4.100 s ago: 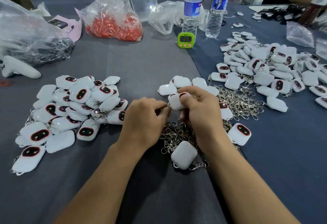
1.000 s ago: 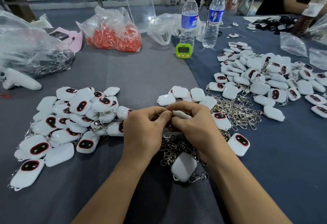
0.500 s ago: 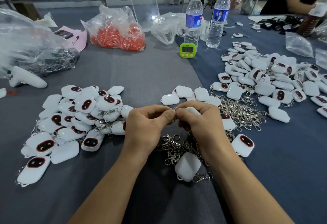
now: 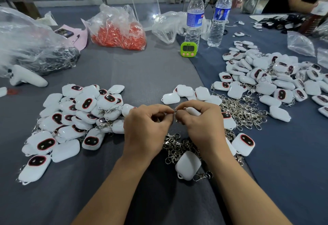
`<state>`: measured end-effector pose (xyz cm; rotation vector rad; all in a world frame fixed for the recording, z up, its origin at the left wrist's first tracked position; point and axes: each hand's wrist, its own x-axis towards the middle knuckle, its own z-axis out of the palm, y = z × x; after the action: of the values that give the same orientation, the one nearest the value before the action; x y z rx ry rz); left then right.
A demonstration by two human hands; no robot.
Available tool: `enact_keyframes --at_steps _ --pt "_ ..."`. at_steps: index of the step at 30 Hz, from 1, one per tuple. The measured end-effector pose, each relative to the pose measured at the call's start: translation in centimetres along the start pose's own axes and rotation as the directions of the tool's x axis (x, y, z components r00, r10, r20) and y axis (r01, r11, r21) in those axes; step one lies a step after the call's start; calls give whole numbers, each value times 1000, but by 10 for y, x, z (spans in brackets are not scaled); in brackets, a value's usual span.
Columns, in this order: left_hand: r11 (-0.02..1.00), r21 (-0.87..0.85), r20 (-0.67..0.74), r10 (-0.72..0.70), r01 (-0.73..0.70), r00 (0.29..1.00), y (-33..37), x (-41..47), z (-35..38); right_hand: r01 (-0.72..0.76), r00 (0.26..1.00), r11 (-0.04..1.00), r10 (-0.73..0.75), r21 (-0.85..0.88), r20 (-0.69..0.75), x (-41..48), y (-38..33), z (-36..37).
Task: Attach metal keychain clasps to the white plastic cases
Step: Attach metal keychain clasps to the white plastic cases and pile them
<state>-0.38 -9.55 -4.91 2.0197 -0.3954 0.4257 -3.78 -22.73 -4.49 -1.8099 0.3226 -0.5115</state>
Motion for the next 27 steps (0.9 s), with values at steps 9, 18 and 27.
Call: enact_keyframes --at_steps 9,18,27 --pt "970 -200 164 -104 136 981 -3 3 3 -50 998 998 49 32 40 2 3 -2" --pt "929 -303 314 -112 211 943 -9 8 -5 -186 955 967 136 174 264 1 2 -9" --pt "940 -286 370 -71 186 926 -16 7 -7 -252 920 955 187 155 343 -1 -1 -10"
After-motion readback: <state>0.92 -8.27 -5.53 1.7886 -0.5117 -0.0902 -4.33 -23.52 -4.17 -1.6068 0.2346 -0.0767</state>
